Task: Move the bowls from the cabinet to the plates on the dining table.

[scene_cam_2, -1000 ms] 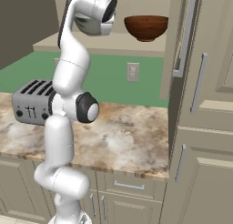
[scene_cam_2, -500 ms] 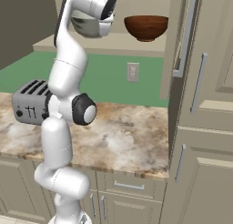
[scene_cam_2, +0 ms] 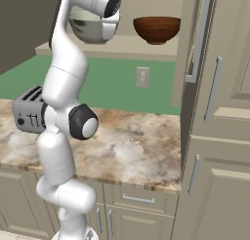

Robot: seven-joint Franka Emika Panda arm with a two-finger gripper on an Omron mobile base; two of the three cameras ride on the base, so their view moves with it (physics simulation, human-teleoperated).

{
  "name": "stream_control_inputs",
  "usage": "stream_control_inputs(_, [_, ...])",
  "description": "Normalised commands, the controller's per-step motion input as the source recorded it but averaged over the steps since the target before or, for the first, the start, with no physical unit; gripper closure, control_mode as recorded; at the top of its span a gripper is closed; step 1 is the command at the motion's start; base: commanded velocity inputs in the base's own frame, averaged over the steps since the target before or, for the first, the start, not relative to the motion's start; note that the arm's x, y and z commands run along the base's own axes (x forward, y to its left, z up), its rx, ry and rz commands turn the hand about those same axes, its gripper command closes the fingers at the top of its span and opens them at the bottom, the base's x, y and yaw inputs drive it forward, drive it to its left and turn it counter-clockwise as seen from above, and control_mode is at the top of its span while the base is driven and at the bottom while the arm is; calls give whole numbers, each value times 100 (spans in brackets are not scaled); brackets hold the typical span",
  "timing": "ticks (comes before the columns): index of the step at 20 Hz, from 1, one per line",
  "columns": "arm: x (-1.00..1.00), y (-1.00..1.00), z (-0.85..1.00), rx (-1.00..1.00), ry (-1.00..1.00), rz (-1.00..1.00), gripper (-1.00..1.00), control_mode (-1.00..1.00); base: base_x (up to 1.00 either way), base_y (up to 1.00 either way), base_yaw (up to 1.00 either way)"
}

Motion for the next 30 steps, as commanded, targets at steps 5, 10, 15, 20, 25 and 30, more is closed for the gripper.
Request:
stream_control_inputs(5, [-79, 0, 0, 0, 0, 0, 100, -100, 0, 0, 0])
stream_control_inputs(10, [-85, 0, 0, 0, 0, 0, 100, -100, 0, 0, 0])
stream_control_inputs(15, [-81, 1, 0, 0, -1, 0, 100, -100, 0, 0, 0])
stream_control_inputs(20, [-85, 3, -1, 0, 0, 1, 100, -100, 0, 0, 0])
stream_control_inputs(25, [-94, 6, -11, 0, 0, 2, 100, -100, 0, 0, 0])
stream_control_inputs(30, [-94, 10, -13, 0, 0, 2, 100, -100, 0, 0, 0])
